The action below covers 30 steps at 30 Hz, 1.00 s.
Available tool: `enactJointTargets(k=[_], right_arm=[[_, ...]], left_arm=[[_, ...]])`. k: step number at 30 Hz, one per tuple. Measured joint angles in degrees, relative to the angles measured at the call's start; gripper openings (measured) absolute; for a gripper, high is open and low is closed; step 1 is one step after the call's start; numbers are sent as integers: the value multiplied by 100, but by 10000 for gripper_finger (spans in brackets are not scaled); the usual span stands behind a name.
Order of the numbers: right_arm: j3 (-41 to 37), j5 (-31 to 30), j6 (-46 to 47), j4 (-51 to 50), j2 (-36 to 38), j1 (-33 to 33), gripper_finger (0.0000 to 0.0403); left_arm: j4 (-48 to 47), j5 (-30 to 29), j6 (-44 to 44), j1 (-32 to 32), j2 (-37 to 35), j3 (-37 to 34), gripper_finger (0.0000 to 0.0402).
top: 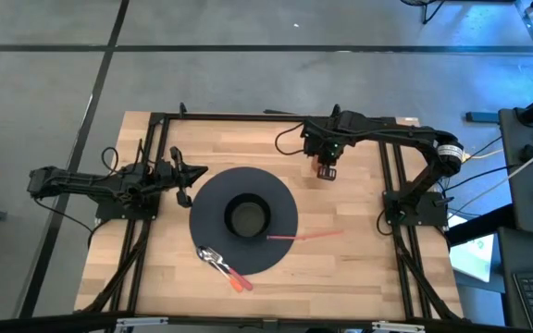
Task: Pick & Place Utensil
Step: Put the orange cup on the black tablemat to the right of the black bowl
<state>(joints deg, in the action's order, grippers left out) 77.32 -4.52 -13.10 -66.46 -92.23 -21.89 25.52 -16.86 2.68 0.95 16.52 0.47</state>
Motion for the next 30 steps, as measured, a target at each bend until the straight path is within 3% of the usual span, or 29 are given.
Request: enactJointTargets(k=[9, 19, 30], right_arm=[[172, 8, -260, -50, 8, 14, 8], [1463, 18, -276, -779, 28, 455, 8], [2608, 316, 74, -947, -127, 1445, 8]], left_arm=[[0, 0, -14, 0, 1, 2, 8], [0, 1, -42, 0, -1, 0, 8], [0, 1, -43, 0, 0, 2, 8]])
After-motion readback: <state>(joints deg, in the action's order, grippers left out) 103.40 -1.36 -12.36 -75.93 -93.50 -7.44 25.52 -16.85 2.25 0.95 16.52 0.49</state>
